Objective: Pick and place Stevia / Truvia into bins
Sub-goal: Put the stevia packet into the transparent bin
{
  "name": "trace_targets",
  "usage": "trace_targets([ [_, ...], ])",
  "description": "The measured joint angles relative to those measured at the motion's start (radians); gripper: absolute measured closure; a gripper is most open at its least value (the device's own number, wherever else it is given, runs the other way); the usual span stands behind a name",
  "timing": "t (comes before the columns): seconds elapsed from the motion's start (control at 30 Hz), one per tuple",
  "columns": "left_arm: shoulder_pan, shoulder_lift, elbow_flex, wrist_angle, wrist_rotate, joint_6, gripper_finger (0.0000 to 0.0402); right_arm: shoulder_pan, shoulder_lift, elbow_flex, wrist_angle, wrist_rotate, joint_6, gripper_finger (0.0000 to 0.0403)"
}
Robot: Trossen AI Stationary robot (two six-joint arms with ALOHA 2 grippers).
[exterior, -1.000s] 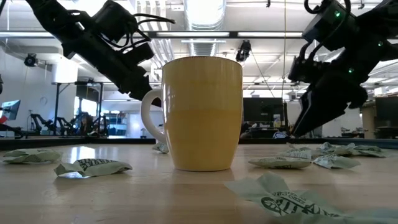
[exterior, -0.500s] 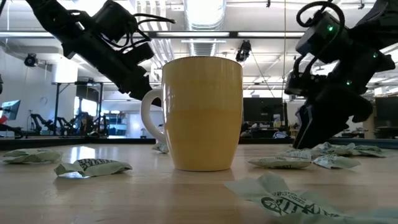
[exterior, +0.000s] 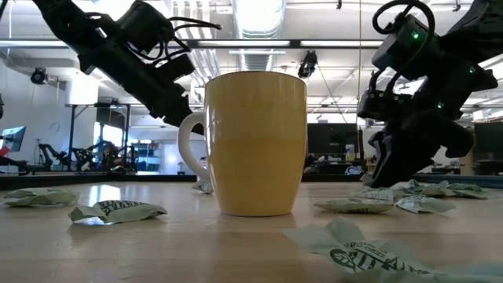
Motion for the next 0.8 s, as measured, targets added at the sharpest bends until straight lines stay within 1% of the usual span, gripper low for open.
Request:
trace_targets([
  [0.07,0.000,0.000,0.000,0.000,0.000,0.000,0.0241,0.000,0.000,0.000,0.002,0.021,-0.001,0.0378],
  [0.1,0.000,0.000,0.000,0.000,0.000,0.000,0.0241,0.000,0.000,0.000,0.003,0.042,-0.002,0.0386],
  [0.2,0.000,0.000,0.000,0.000,0.000,0.000,0.0241,-0.001,-0.004,0.022,-0.001,0.086,-0.014,0.0389],
  [0.27,0.000,0.000,0.000,0.000,0.000,0.000,0.0241,0.000,-0.012,0.054,0.005,0.109,-0.057,0.0390],
  [0.5,-0.001,-0.002,0.000,-0.009,0.000,0.000,0.0241,-0.008,-0.023,0.196,0.046,0.238,-0.300,0.0390],
  [0.6,-0.001,-0.008,0.000,-0.019,0.000,0.000,0.0241,-0.037,-0.018,0.238,0.124,0.242,-0.403,0.0390],
  [0.73,-0.004,-0.016,0.000,-0.050,0.000,-0.002,0.0241,-0.096,-0.006,0.262,0.262,0.227,-0.485,0.0390],
  [0.8,-0.010,-0.018,0.000,-0.060,0.001,-0.002,0.0241,-0.139,0.015,0.262,0.329,0.168,-0.496,0.0390],
])
